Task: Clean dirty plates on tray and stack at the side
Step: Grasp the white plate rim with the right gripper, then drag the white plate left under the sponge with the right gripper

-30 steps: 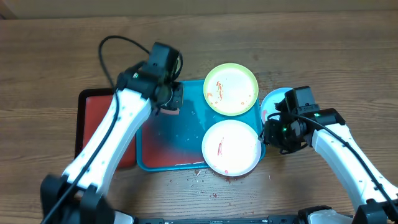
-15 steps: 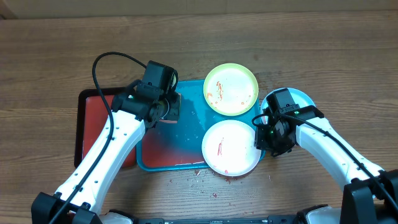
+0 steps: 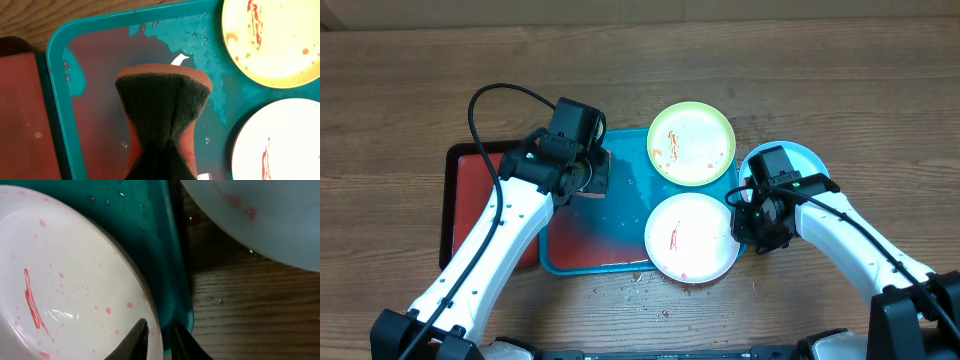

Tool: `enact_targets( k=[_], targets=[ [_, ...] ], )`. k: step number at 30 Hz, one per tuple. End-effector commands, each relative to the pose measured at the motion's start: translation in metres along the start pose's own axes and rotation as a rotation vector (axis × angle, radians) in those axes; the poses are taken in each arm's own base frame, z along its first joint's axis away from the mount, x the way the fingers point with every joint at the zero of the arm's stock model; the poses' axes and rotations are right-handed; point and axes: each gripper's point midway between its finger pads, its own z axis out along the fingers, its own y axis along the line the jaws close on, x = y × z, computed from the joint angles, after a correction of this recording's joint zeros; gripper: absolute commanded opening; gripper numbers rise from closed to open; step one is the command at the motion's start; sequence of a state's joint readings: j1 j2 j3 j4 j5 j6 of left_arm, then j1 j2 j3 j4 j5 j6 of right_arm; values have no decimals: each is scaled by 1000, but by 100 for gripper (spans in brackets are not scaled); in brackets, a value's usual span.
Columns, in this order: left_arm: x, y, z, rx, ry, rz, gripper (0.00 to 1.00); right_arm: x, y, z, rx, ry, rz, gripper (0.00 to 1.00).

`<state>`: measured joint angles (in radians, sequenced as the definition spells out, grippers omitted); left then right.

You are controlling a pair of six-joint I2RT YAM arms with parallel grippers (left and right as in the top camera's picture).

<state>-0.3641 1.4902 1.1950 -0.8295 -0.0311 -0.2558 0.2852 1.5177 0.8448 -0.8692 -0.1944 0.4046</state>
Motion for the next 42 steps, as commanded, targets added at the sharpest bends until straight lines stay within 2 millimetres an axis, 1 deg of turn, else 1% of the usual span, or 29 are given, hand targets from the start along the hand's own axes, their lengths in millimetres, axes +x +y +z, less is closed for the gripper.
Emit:
enact_targets(
  k=[1, 5, 7, 8, 11, 13, 16, 18, 19, 22, 30, 31, 32, 33, 35, 37, 42],
  targets=[
    [-3, 2, -2, -4, -14, -19, 4, 5, 7, 3, -21, 15, 0, 18],
    [-2, 2, -2, -4, -11, -20, 5, 14, 18, 6, -26, 31, -51, 18],
    [-2, 2, -2, -4, -10, -20, 4, 17, 22, 7, -25, 36, -69, 20],
    [-2, 2, -2, -3, -9, -20, 4, 19, 24, 7, -24, 38, -68, 22],
    [-2, 2, -2, -3, -7, -19, 4, 22, 29, 8, -25, 40, -61, 22],
    [-1, 2, -2, -3, -4, -19, 4, 21, 31, 9, -29, 35, -48, 22],
    [0, 2, -2, -4, -1, -19, 4, 19, 35, 9, -43, 24, -10, 14],
    [0, 2, -2, -4, -2, -19, 4, 18, 41, 8, -78, 29, -8, 12],
    [-1, 2, -2, -2, -4, -20, 4, 18, 48, 8, -112, 34, -13, 11],
    [-1, 1, -2, 5, -3, -35, 4, 14, 58, 6, -162, 24, 6, 10],
    [-1, 1, -2, 5, -3, -38, 4, 8, 64, 6, -184, 5, 35, 10],
    [-1, 1, -2, 5, -3, -39, 4, 8, 64, 6, -183, 5, 35, 11],
    [-1, 1, -2, 4, -3, -42, 4, 8, 64, 6, -183, 5, 35, 15],
    [-1, 1, -2, 5, -2, -42, 4, 9, 64, 6, -183, 6, 35, 22],
    [0, 1, -2, 4, 1, -42, 4, 9, 64, 6, -182, 6, 35, 34],
    [0, 1, -2, 3, 1, -41, 4, 9, 63, 6, -181, 6, 36, 38],
    [0, 1, -2, 3, 0, -41, 4, 8, 60, 6, -167, 1, 39, 39]
  ],
)
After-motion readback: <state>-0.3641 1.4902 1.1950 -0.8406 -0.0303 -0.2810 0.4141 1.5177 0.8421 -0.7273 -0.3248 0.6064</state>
